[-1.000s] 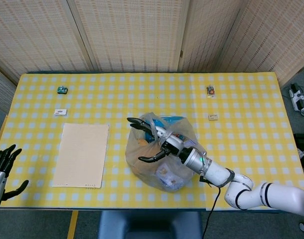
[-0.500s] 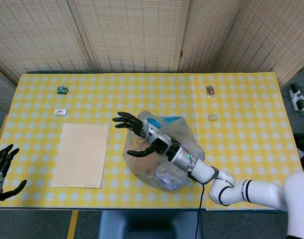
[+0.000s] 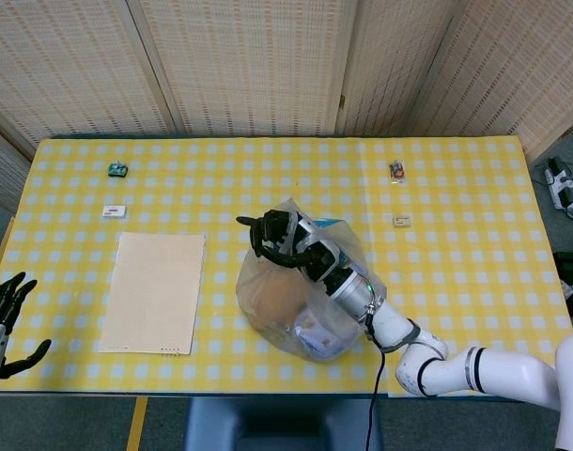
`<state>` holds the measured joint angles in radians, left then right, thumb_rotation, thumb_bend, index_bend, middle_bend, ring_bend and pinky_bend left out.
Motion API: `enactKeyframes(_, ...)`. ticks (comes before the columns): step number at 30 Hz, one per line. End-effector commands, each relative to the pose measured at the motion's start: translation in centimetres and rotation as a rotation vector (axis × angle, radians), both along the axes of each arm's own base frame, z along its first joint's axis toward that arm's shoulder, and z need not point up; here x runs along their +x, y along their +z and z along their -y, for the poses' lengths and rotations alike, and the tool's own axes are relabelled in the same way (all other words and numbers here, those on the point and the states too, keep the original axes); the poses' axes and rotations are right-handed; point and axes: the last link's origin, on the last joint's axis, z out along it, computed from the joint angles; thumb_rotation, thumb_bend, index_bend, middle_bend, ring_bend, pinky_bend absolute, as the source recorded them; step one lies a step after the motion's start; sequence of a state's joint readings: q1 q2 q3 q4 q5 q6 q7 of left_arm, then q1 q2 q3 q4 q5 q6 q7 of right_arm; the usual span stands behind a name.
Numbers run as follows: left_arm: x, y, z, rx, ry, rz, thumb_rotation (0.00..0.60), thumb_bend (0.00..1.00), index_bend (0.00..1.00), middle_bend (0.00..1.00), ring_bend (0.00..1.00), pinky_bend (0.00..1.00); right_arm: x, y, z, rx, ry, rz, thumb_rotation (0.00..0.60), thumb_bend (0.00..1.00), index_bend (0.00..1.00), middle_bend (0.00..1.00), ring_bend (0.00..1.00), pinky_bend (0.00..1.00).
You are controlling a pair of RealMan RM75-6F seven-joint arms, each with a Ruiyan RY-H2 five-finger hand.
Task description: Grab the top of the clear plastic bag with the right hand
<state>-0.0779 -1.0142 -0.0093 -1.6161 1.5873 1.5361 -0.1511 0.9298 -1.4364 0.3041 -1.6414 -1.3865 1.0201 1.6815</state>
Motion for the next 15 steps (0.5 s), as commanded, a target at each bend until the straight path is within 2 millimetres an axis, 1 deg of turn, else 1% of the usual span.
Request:
enactKeyframes(1,-0.1,0.1,0.0,0.0,0.002,0.002,0.6,0.31,0.04,0.04,0.0,0.0,-0.4,0.6,0.2,0.036,-0.09,0.02,0.6,0.42,0.77,0.77,0.75,0.67)
enactKeyframes(4,-0.1,0.1,0.0,0.002,0.001,0.003,0.6,0.31,0.04,0.04,0.0,0.0,-0.7,1.0,0.1,0.055,-0.168,0.027,0.6,0.42,0.77,0.82,0.79,0.72)
enactKeyframes(8,0.0,0.1,0.0,-0.001,-0.005,0.004,0.6,0.31,0.04,0.04,0.0,0.0,-0.6,1.7,-0.3,0.053,-0.211,0.027,0.6,0.43,0.76,0.83,0.8,0.72)
enactKeyframes(10,0.0,0.1,0.0,-0.004,-0.008,0.003,0.6,0.31,0.04,0.04,0.0,0.0,-0.2,2.5,-0.8,0.041,-0.208,0.027,0.6,0.43,0.76,0.83,0.79,0.72)
enactKeyframes(12,0.1,0.0,0.0,-0.006,-0.011,0.003,0.6,0.31,0.04,0.04,0.01,0.0,0.5,3.8,-1.3,0.018,-0.193,0.041,0.6,0.43,0.75,0.83,0.8,0.72)
enactKeyframes(15,0.1,-0.1,0.0,-0.007,-0.012,0.001,0.6,0.31,0.04,0.04,0.01,0.0,1.8,6.3,-2.1,-0.018,-0.165,0.083,0.6,0.43,0.75,0.83,0.8,0.72)
